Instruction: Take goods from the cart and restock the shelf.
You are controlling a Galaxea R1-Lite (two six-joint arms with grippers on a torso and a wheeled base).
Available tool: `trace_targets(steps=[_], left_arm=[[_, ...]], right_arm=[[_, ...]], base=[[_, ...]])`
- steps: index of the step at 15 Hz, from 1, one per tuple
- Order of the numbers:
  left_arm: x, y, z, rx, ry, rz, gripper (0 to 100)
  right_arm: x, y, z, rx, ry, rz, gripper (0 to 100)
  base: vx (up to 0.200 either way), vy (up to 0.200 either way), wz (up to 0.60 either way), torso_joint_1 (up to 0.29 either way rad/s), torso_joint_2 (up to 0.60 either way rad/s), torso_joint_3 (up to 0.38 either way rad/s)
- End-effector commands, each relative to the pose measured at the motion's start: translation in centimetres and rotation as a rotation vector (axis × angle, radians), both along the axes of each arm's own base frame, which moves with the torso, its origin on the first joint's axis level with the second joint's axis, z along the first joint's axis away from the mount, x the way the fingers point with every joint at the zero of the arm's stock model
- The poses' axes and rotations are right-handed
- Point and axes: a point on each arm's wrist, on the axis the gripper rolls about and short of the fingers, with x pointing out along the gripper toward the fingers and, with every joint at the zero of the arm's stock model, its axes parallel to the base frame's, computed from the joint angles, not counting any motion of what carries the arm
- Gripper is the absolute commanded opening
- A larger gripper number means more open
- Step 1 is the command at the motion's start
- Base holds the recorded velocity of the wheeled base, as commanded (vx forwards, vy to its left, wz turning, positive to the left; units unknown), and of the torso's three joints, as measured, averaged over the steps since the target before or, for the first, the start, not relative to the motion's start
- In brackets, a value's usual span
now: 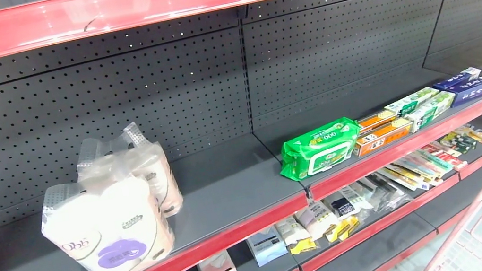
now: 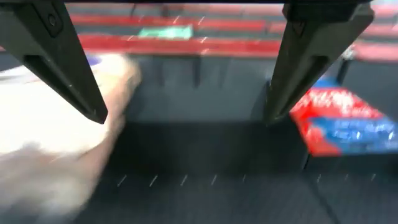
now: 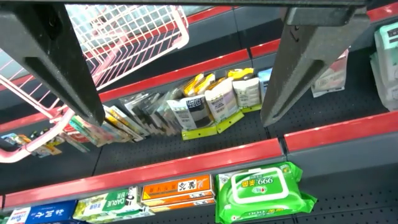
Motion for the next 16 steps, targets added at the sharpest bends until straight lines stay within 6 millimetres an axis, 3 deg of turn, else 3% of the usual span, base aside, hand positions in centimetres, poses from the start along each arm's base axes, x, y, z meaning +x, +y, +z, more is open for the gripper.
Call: trace_targets(steps=[1, 5, 8, 16], left_arm=[[2.1, 1.0, -1.6, -0.026, 0.138, 0.033, 100], [3.2, 2.6, -4.0, -0.013, 0.314, 0.077, 100], [4.6, 3.8, -4.5, -0.037, 0.366, 0.106, 100], [9.4, 5.4, -8.6, -0.106, 0.533, 0.039, 100]], right_arm=[[0.0, 0.0, 0.0, 0.000, 0.001, 0.001, 100], [0.0, 0.0, 0.0, 0.000, 0.000, 0.001, 100], [0.0, 0.0, 0.0, 0.000, 0.001, -0.001, 100], [0.0, 0.0, 0.0, 0.000, 0.001, -0.001, 100]], base=[[0.000, 0.000, 0.00, 0.000, 0.00, 0.000], [0.000, 0.000, 0.00, 0.000, 0.00, 0.000], [0.000, 0.000, 0.00, 0.000, 0.00, 0.000], [0.000, 0.000, 0.00, 0.000, 0.00, 0.000]])
